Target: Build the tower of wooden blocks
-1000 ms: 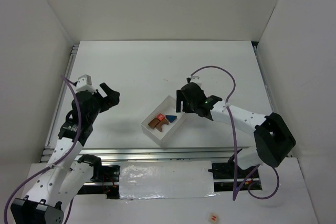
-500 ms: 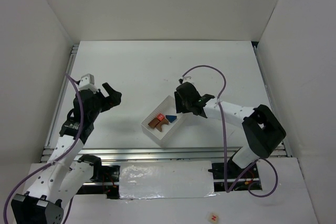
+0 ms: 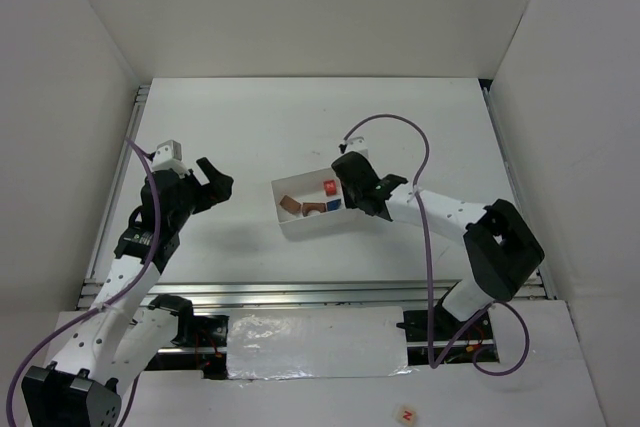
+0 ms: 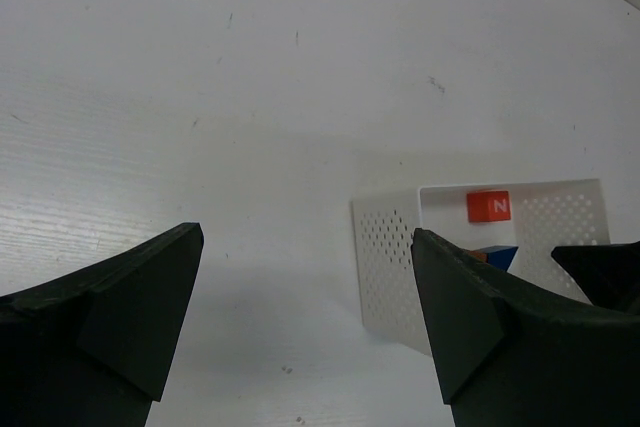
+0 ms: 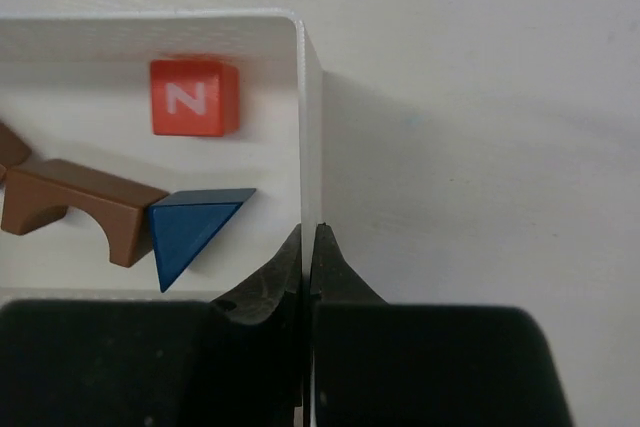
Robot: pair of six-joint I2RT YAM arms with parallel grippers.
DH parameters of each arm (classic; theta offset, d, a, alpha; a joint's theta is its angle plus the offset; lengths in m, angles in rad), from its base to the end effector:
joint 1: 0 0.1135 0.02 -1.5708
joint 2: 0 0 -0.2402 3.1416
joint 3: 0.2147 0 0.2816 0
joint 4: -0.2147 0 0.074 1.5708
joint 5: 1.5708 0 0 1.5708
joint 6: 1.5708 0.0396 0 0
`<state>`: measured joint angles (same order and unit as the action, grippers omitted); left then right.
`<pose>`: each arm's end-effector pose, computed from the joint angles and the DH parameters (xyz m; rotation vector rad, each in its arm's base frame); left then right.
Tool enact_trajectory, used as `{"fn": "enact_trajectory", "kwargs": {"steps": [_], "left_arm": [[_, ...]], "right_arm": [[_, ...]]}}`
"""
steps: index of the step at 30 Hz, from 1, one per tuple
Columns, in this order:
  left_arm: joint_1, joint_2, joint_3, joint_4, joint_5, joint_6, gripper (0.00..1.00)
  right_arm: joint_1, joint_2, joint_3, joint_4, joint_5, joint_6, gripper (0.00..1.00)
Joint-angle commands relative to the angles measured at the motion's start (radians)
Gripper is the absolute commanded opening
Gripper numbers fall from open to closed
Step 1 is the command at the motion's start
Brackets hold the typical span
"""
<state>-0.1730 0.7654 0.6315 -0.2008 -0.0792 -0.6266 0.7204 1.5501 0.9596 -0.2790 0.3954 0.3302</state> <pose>0.2317 -0.0373 0.2654 -0.4872 1.8693 -0.4639 0.2718 0.2183 0.1658 -0.2863 2.3359 0.0237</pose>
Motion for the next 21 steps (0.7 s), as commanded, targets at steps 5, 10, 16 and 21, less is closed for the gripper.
{"fn": "enact_trajectory", "kwargs": {"steps": [5,10,16,21], "left_arm": [[-0.003,-0.018,0.010,0.049,0.007,0.030,0.99],[-0.005,-0.023,0.014,0.057,0.019,0.038,0.99],[-0.003,-0.029,0.013,0.049,0.007,0.039,0.99],[-0.003,-0.026,0.013,0.049,0.010,0.038,0.99]], "right_arm": [[-0.001,-0.122,0.129,-0.046,0.258,-0.161,0.00],[-0.033,-0.160,0.171,0.012,0.476,-0.388,0.00],[-0.071,-0.145,0.179,0.262,0.653,-0.775,0.00],[-0.090,-0.085,0.096,0.641,0.729,-1.185,0.00]]}}
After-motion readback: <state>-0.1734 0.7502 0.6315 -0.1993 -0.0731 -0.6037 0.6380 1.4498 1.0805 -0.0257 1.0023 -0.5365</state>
